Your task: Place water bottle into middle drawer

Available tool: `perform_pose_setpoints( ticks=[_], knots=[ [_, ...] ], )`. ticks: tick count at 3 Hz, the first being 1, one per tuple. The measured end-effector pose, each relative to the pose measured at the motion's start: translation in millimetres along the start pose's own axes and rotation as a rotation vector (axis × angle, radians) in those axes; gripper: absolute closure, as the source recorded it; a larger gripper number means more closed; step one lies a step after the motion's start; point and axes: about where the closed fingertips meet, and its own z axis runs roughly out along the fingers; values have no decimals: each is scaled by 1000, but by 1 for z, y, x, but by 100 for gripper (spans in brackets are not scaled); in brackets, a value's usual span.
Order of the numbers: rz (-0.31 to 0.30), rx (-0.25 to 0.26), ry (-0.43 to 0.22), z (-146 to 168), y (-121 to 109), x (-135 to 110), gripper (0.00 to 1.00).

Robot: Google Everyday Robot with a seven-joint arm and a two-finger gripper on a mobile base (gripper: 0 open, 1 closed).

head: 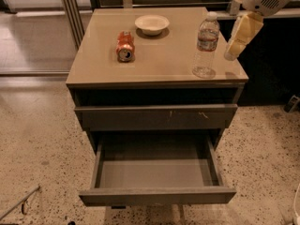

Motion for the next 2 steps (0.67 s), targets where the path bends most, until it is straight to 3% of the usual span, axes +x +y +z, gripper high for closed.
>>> perform_pose_setpoints(
  ticks=[2],
  knots=[
    [28, -6, -28, 14, -11, 4, 0]
  ],
)
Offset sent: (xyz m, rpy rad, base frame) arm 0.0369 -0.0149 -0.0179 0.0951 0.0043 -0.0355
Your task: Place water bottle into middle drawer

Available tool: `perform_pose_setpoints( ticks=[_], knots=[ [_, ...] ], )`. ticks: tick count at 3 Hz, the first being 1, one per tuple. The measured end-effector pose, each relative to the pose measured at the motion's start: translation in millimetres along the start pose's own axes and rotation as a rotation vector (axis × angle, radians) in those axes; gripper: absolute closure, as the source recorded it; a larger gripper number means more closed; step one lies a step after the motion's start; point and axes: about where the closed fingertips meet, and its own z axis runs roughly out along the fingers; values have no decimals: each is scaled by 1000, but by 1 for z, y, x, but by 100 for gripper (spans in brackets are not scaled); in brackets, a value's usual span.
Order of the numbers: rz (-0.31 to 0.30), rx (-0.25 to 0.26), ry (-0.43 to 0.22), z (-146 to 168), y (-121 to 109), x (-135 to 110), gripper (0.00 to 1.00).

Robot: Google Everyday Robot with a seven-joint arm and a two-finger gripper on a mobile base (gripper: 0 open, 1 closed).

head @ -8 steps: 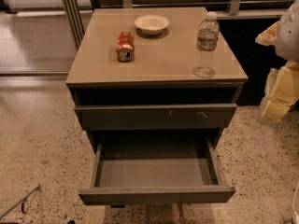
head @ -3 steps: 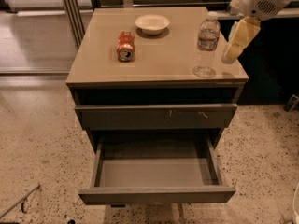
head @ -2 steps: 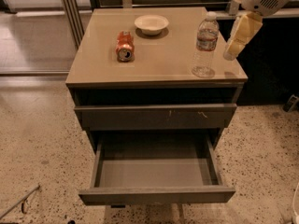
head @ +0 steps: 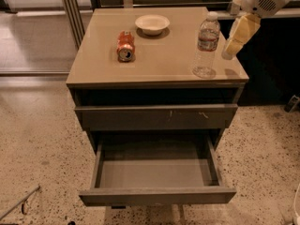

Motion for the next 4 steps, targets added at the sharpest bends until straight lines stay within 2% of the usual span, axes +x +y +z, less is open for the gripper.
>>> perform_pose_setpoints(
  ticks=[2, 4],
  knots=[
    [60, -15, -96, 37, -35, 0, 0],
    [99, -89, -162, 60, -37, -15, 0]
  ],
)
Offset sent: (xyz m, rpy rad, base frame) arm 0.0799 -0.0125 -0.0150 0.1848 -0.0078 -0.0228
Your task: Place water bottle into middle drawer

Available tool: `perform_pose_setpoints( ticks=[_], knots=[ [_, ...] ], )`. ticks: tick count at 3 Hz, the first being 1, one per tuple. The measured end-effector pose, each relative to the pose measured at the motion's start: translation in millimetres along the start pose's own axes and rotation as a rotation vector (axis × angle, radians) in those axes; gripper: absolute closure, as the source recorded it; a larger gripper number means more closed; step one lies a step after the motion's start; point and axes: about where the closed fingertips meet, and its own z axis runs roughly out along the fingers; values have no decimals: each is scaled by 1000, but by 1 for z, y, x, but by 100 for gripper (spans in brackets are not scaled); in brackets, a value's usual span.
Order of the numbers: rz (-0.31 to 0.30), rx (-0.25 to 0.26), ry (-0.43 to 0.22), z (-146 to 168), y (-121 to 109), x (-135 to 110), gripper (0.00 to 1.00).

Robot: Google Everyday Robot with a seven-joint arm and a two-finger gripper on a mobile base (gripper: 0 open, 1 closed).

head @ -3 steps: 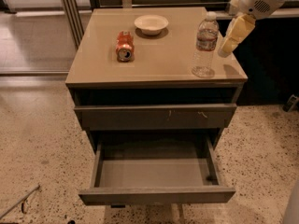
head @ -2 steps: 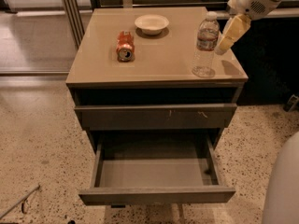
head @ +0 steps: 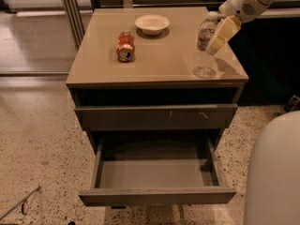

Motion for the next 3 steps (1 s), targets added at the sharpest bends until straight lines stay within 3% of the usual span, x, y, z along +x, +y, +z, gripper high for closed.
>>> perform_pose_setpoints(
  ticks=[2, 3],
  knots=[
    [27, -69, -25, 26, 7, -5, 0],
    [36, -89, -27, 43, 8, -2, 19]
  ],
)
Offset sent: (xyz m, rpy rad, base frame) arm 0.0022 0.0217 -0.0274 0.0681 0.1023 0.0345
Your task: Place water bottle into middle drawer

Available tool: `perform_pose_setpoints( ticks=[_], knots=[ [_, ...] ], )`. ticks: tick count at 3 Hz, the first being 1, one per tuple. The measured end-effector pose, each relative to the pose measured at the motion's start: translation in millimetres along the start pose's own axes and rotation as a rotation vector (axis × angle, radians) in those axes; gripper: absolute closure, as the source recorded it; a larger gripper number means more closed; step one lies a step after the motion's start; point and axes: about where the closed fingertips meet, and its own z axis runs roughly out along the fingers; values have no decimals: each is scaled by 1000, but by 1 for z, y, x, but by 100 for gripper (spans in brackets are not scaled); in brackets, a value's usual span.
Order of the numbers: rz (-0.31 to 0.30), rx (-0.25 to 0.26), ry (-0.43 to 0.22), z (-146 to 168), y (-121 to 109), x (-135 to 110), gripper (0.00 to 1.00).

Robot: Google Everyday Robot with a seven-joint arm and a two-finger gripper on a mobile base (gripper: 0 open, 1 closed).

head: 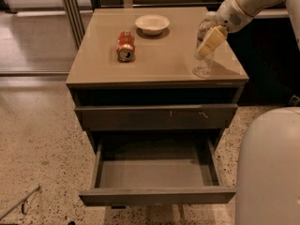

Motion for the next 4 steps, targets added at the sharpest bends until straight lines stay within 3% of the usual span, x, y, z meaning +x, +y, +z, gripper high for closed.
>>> perform_pose_setpoints(
  ticks=[3, 4],
  knots=[
    [0, 0, 0, 0, 0, 0, 89],
    [-6, -11, -10, 2, 5, -1, 100]
  ],
)
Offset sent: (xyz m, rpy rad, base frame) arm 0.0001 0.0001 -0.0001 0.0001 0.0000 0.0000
